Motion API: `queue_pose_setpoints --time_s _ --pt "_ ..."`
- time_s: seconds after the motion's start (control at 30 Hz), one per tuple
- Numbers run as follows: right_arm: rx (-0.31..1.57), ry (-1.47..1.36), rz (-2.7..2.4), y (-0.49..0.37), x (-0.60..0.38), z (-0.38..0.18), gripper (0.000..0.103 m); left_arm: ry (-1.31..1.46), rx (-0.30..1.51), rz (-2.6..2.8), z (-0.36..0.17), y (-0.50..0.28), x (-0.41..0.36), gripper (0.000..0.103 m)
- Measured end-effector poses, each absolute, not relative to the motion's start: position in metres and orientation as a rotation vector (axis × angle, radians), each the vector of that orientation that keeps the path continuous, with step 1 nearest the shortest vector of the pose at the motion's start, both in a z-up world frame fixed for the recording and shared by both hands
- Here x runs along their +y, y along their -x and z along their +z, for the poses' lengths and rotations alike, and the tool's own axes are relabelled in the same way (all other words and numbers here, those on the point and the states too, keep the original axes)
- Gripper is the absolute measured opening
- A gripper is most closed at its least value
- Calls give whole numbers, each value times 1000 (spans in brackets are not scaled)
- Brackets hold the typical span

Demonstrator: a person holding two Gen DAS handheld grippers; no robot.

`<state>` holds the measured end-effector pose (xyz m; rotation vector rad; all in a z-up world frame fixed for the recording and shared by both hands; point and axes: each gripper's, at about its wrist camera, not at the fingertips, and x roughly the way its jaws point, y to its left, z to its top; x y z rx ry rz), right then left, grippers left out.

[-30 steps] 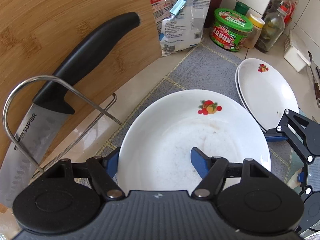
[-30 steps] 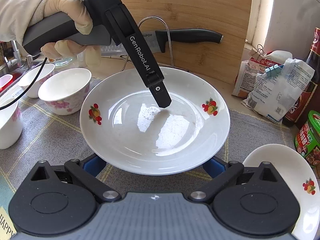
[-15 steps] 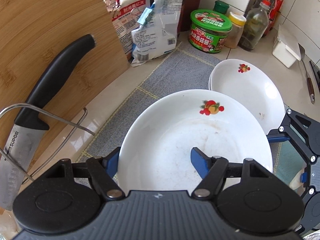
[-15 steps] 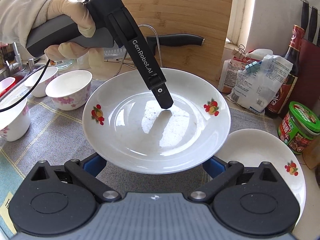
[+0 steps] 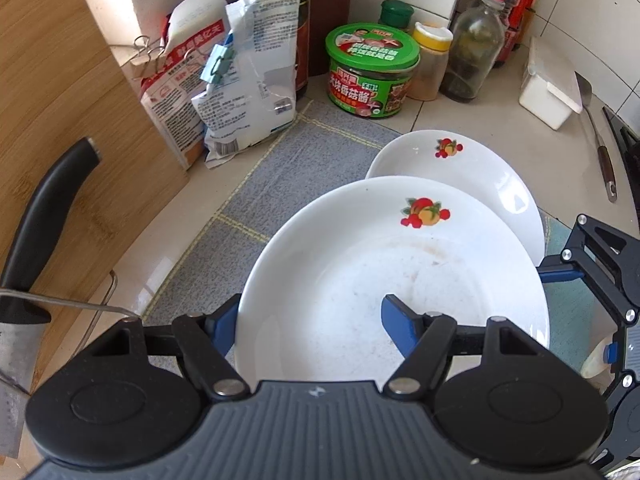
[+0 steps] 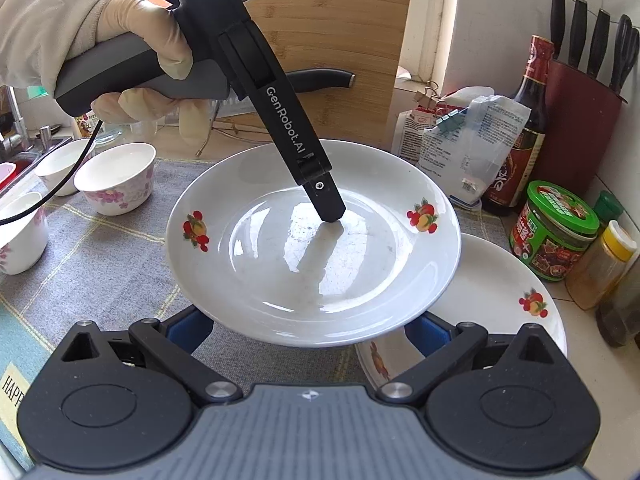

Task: Organize plates and bowls
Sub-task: 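Lift and carry the plate with the left tool toward the plate stack, then lower the plate onto the stack and open the left tool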

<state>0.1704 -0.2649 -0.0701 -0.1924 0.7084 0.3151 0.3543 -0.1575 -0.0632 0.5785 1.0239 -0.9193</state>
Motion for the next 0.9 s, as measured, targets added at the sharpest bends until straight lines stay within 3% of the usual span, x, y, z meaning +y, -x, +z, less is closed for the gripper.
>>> queue_pose_setpoints --time_s 0.9 --pt "750 110 124 -147 -331 -72 103 -678 1011 -1098 -84 -334 -262 73"
